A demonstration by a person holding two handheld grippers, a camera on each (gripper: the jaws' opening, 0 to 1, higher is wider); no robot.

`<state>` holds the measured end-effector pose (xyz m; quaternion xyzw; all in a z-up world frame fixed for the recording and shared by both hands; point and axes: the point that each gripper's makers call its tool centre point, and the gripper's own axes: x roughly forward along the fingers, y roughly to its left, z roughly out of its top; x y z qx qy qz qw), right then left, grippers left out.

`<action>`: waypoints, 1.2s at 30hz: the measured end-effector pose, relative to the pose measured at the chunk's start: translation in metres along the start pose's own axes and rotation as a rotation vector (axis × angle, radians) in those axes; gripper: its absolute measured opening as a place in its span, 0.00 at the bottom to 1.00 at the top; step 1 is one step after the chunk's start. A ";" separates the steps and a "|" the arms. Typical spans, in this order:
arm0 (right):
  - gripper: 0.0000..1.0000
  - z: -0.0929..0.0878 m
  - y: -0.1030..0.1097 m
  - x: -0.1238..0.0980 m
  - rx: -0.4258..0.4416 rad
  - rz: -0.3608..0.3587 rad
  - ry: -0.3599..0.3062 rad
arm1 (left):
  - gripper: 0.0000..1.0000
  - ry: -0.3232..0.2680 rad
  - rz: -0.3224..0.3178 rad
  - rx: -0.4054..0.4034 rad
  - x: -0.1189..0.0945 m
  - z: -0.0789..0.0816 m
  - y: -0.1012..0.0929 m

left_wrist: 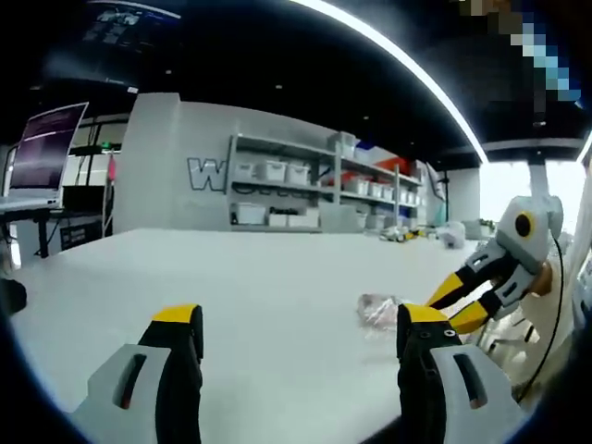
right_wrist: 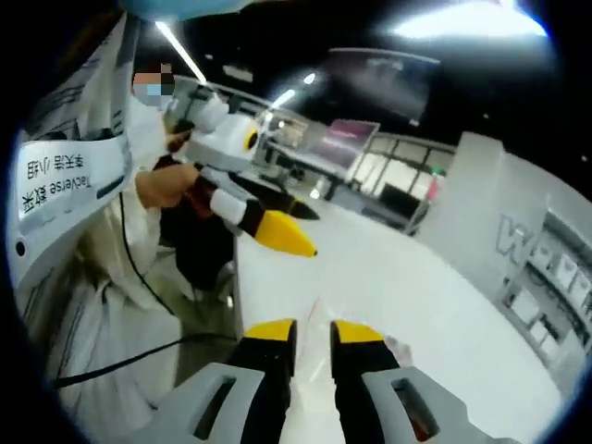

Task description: Open the resealable bag by pulling the two sides of the seal apart until the entire bag opening is separated and visibly accessible.

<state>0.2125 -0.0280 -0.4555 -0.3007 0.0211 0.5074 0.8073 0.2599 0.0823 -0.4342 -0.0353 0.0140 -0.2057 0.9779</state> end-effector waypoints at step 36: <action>0.03 -0.010 0.016 0.008 -0.166 -0.010 0.205 | 0.86 -0.018 -0.010 -0.012 -0.001 0.000 -0.001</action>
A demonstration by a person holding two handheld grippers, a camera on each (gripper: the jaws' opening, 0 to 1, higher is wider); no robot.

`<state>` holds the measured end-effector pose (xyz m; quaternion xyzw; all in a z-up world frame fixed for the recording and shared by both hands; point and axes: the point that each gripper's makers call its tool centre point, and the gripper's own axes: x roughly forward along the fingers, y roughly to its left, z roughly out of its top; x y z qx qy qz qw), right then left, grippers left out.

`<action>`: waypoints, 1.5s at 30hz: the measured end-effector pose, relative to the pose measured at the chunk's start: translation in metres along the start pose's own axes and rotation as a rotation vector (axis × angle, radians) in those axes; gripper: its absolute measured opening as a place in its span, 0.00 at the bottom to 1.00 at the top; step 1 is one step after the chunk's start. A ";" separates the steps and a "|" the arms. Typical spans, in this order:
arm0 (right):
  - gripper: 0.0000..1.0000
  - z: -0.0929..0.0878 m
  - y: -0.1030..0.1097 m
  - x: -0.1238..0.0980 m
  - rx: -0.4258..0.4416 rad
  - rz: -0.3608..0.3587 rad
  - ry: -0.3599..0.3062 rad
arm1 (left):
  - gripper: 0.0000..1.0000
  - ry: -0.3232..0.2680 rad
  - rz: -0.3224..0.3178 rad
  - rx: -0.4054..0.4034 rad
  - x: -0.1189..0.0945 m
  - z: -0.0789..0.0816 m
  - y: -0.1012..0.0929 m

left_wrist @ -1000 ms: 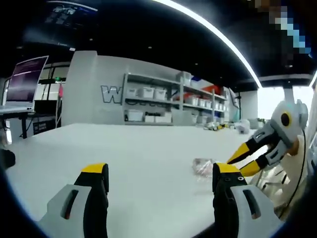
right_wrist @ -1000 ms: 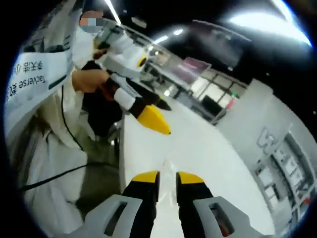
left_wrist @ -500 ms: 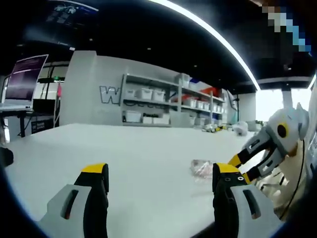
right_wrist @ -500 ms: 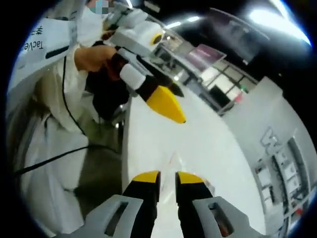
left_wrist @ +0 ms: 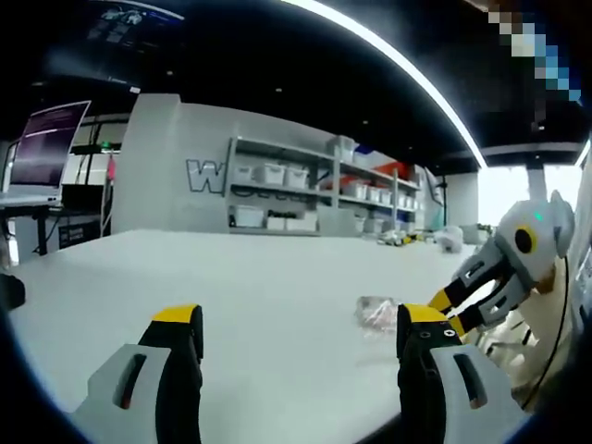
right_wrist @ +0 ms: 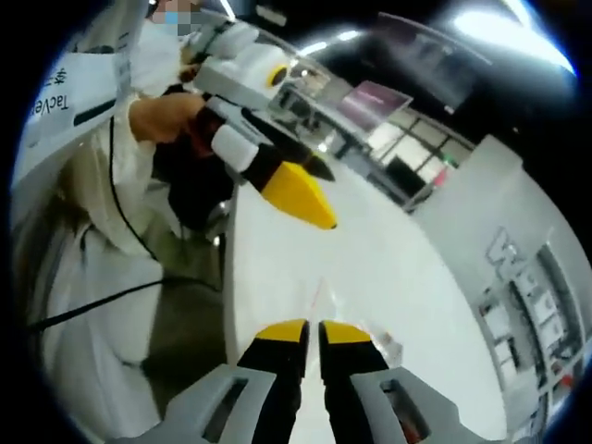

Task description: Open the resealable bag by pulling the two sides of the seal apart until the entire bag opening is separated and visibly accessible.

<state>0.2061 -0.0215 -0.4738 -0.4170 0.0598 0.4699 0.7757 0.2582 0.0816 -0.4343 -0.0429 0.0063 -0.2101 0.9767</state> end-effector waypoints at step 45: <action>0.00 0.017 0.024 0.009 0.332 0.009 -0.114 | 0.85 0.029 -0.016 -0.004 0.004 -0.007 -0.006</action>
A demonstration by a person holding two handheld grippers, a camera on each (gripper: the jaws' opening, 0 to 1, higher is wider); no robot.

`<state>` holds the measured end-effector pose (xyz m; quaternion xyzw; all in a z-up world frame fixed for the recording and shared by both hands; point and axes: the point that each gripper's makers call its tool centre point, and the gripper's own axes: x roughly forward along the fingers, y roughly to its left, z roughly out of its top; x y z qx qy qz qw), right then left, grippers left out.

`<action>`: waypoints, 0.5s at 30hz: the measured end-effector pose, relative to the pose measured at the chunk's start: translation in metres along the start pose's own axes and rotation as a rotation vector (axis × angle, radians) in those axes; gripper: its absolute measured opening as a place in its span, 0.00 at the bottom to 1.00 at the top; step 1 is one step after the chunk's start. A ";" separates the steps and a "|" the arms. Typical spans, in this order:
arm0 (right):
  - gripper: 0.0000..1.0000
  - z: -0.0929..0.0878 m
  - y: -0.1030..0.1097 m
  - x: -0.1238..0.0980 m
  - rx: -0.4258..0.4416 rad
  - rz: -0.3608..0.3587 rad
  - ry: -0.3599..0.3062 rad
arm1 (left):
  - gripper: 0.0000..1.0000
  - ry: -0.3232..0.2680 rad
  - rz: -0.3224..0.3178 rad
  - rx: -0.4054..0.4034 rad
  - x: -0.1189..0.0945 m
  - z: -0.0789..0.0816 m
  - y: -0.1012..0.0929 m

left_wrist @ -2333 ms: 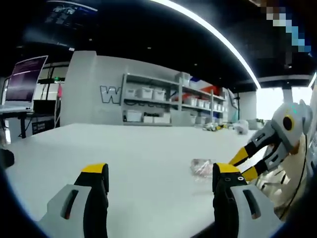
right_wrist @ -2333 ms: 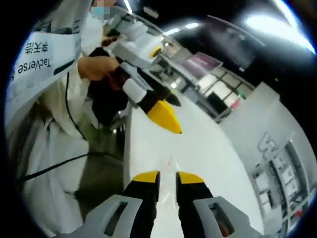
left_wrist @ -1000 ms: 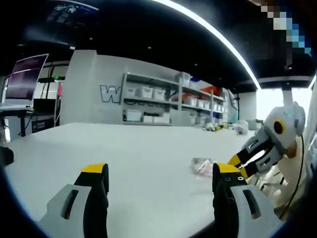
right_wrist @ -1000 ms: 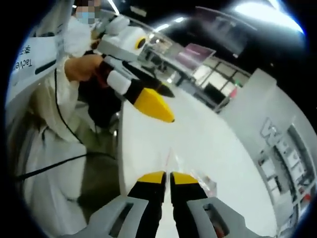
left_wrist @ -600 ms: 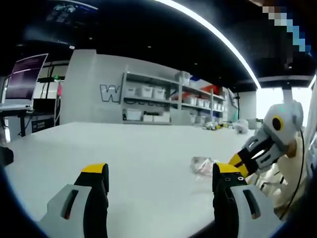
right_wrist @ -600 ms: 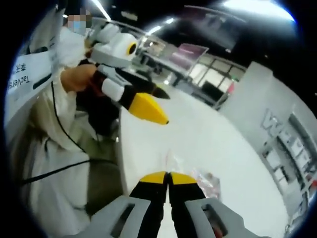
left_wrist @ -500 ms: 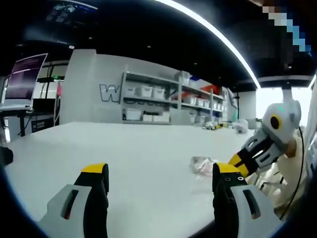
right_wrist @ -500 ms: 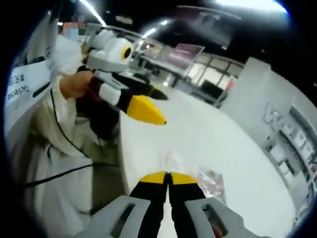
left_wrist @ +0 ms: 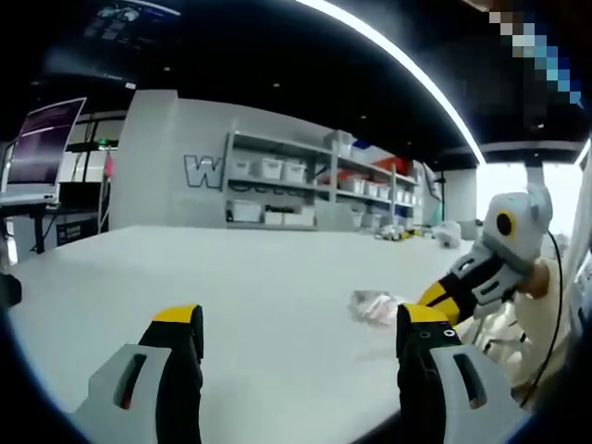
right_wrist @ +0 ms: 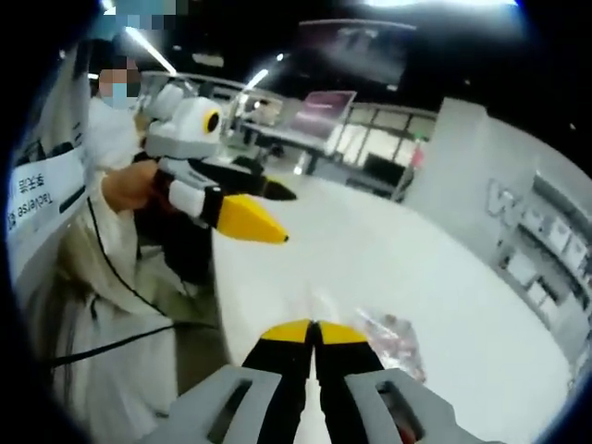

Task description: Open the resealable bag by pulling the two sides of the seal apart until the entire bag opening is separated and visibly accessible.

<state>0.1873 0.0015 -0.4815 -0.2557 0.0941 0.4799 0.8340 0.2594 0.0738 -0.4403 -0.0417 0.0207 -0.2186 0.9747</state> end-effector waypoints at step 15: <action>0.00 0.002 0.002 0.001 0.056 -0.009 -0.019 | 0.79 0.009 -0.029 -0.024 0.001 -0.001 -0.006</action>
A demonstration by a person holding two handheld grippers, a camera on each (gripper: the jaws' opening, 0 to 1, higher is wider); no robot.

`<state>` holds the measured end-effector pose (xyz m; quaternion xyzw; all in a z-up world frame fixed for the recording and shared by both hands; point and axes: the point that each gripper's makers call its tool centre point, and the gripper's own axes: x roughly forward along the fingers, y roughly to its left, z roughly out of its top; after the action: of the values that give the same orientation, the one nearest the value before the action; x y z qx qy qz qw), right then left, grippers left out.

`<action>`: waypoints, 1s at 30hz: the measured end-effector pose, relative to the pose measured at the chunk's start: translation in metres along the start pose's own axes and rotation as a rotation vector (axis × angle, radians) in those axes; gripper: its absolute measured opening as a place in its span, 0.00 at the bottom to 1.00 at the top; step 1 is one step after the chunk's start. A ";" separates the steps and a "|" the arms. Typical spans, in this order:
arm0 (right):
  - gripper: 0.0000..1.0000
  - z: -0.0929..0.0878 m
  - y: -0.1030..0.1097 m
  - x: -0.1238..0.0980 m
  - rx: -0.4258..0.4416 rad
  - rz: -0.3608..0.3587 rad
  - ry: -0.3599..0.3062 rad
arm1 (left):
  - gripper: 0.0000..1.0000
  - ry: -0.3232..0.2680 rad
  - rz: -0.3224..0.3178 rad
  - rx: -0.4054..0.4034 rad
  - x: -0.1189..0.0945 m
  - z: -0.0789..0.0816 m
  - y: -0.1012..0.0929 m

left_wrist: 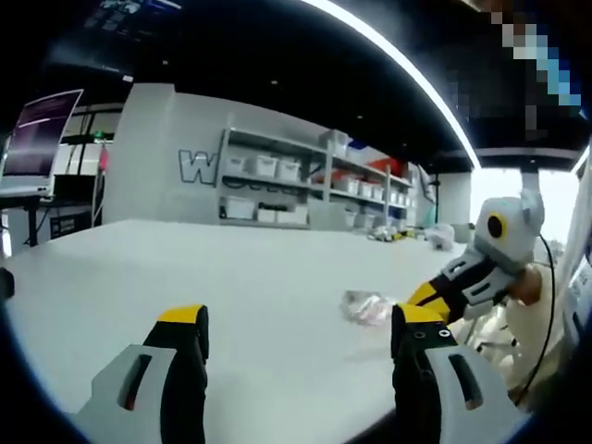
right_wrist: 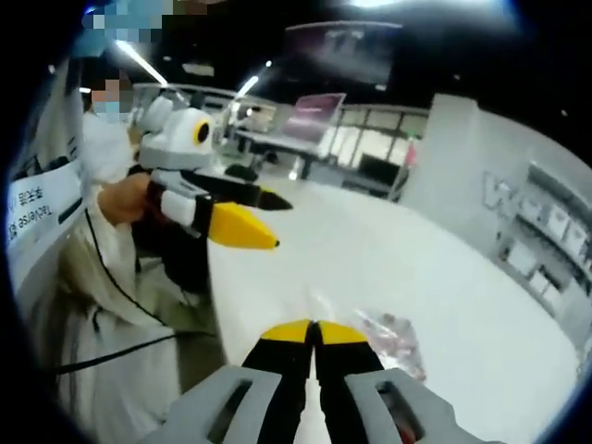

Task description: Open the resealable bag by pulling the two sides of the seal apart until the entire bag opening is separated and visibly accessible.

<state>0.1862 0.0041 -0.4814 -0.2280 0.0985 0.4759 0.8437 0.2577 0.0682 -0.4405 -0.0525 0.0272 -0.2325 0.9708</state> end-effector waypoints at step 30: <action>0.00 -0.011 -0.068 -0.008 0.099 -0.020 -0.054 | 0.25 0.050 -0.228 -0.200 0.012 -0.014 -0.052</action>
<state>0.2398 -0.0371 -0.4679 -0.1741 0.0967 0.4678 0.8611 0.2444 0.0152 -0.4490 -0.1457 0.0684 -0.3384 0.9271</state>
